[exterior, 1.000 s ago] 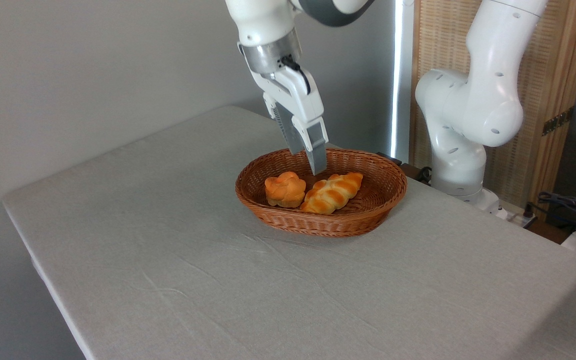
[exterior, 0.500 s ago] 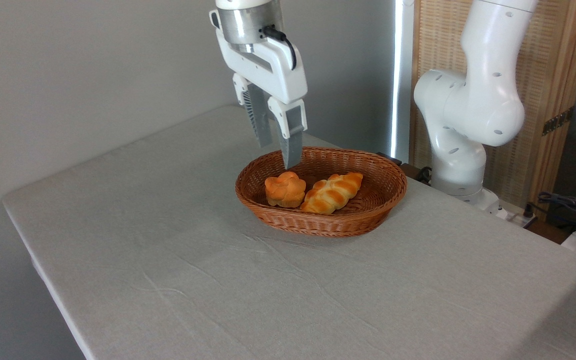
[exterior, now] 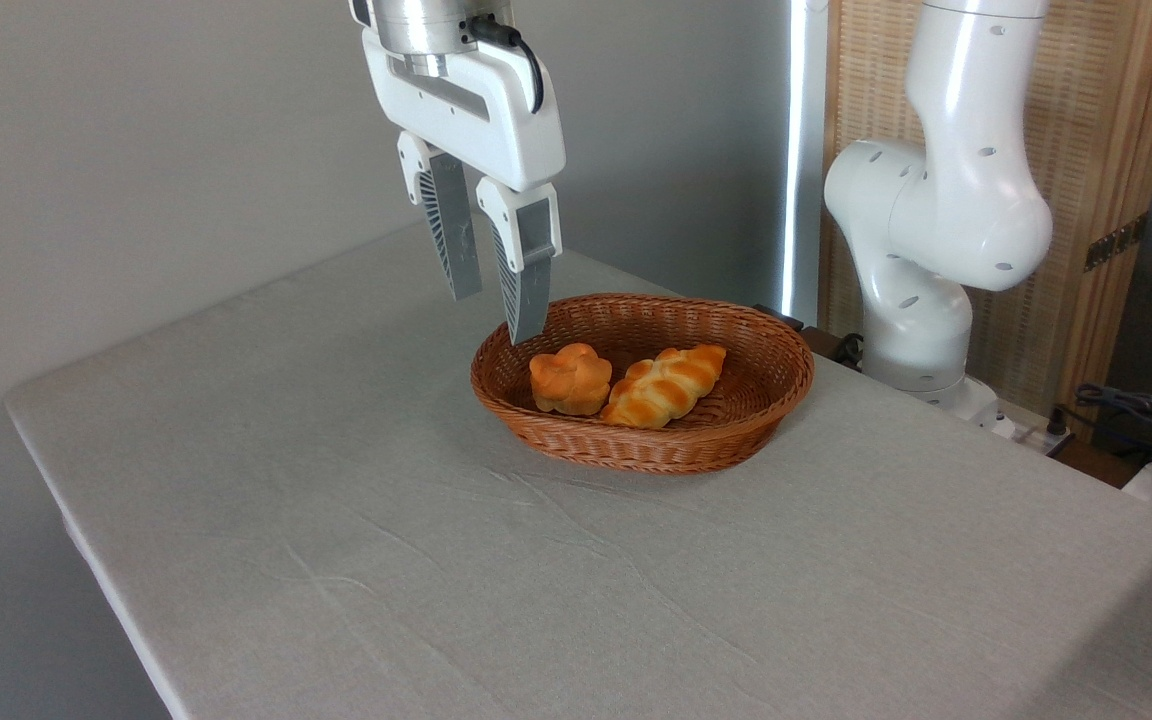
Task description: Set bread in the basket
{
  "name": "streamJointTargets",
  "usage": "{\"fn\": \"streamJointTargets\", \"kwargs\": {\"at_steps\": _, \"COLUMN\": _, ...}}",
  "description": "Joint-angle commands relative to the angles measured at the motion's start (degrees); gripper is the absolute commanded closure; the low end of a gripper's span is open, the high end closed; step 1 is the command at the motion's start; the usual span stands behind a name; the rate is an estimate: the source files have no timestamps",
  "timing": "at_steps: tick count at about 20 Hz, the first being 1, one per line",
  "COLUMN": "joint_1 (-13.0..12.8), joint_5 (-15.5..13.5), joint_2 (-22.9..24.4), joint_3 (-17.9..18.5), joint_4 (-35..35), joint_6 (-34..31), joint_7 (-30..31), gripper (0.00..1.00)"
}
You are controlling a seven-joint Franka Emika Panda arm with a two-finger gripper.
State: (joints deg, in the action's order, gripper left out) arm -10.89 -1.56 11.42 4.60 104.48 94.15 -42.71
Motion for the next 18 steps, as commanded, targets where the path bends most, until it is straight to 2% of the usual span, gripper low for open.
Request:
{"fn": "streamJointTargets", "kwargs": {"at_steps": 1, "joint_1": 3.6, "joint_5": 0.8, "joint_2": -2.3, "joint_3": -2.7, "joint_4": -3.2, "joint_6": -0.2, "joint_7": -0.2, "gripper": 0.00}}
{"fn": "streamJointTargets", "kwargs": {"at_steps": 3, "joint_1": 5.7, "joint_5": 0.7, "joint_2": -4.5, "joint_3": -4.1, "joint_4": -6.5, "joint_6": -0.9, "joint_7": 0.3, "gripper": 0.00}}
{"fn": "streamJointTargets", "kwargs": {"at_steps": 7, "joint_1": 6.1, "joint_5": 0.7, "joint_2": -7.5, "joint_3": -3.9, "joint_4": -11.2, "joint_6": -4.3, "joint_7": 0.3, "gripper": 0.00}}
{"fn": "streamJointTargets", "kwargs": {"at_steps": 11, "joint_1": 6.8, "joint_5": 0.8, "joint_2": -8.8, "joint_3": -4.1, "joint_4": -12.5, "joint_6": -4.7, "joint_7": 0.3, "gripper": 0.00}}
{"fn": "streamJointTargets", "kwargs": {"at_steps": 14, "joint_1": 8.7, "joint_5": 0.7, "joint_2": -9.0, "joint_3": -5.6, "joint_4": -13.2, "joint_6": -4.7, "joint_7": 0.4, "gripper": 0.00}}
{"fn": "streamJointTargets", "kwargs": {"at_steps": 18, "joint_1": 8.8, "joint_5": 0.6, "joint_2": -9.0, "joint_3": -5.7, "joint_4": -13.2, "joint_6": -4.8, "joint_7": 2.8, "gripper": 0.00}}
